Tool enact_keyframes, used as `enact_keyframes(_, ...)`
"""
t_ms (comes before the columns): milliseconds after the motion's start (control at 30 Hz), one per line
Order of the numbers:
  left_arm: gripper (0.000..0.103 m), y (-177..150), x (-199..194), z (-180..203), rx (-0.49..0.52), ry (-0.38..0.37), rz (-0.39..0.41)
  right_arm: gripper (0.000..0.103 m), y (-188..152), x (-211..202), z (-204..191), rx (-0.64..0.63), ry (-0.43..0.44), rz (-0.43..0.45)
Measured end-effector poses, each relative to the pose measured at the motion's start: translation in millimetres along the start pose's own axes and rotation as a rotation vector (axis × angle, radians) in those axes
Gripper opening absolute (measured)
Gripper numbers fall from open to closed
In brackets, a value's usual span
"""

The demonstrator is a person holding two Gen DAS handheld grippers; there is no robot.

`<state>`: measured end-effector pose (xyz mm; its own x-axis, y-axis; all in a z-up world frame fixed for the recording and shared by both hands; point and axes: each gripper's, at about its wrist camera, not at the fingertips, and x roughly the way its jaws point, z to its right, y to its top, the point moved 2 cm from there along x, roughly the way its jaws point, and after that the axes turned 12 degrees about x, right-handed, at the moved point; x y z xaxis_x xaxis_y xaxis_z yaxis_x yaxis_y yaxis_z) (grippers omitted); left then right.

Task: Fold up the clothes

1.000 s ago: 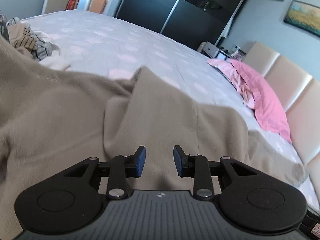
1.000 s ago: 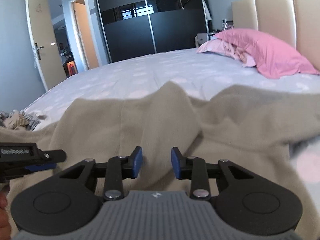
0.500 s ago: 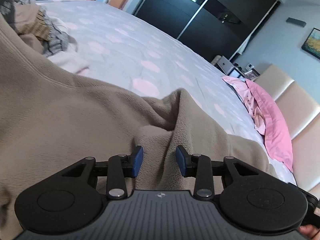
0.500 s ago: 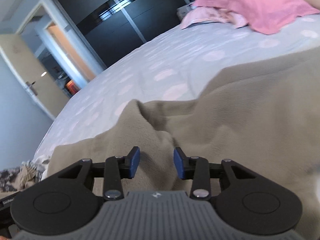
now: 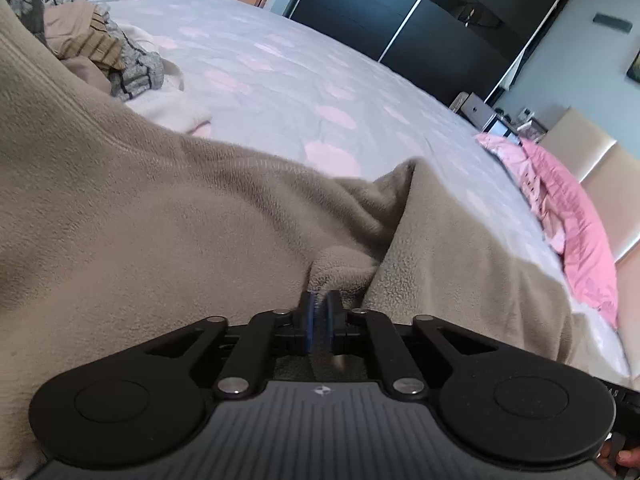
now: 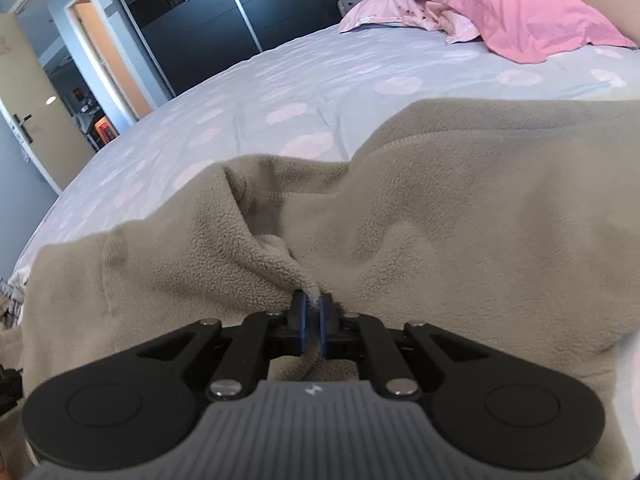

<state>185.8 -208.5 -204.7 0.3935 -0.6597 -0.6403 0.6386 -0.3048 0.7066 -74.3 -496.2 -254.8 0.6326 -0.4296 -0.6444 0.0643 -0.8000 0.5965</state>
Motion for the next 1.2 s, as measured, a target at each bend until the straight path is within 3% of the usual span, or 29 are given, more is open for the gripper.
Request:
enact_keyframes(33, 0.012, 3, -4, 0, -0.007, -0.001, 0.012, 0.016, 1, -7, -3, -0.009, 0.004, 0.024)
enact_keyframes(200, 0.013, 39, -17, 9, -0.013, -0.031, 0.094, 0.022, 10, -36, -30, -0.116, 0.04, 0.164)
enact_keyframes(267, 0.02, 57, -11, 19, 0.001, -0.058, 0.092, 0.024, 16, -38, -46, -0.143, 0.076, 0.177)
enact_keyframes(433, 0.019, 87, 17, 61, 0.154, -0.078, 0.085, 0.025, 26, -17, -92, -0.255, 0.124, 0.178)
enact_keyframes(500, 0.015, 91, 34, 71, 0.17, -0.085, 0.065, 0.023, 28, -5, -107, -0.299, 0.134, 0.176)
enact_keyframes(700, 0.002, 64, 77, 62, 0.178, -0.034, -0.049, 0.014, 29, 48, -105, -0.308, 0.068, 0.076)
enact_keyframes(800, 0.0, 48, 95, 48, 0.173, -0.01, -0.096, 0.003, 25, 74, -91, -0.329, 0.035, 0.045)
enact_keyframes(1033, 0.0, 32, 102, 42, 0.149, -0.007, -0.057, 0.0, 28, 120, -81, -0.301, 0.015, 0.007)
enact_keyframes(1200, 0.001, 39, 97, 33, 0.116, -0.06, -0.072, 0.0, 29, 125, -85, -0.32, -0.003, -0.01)
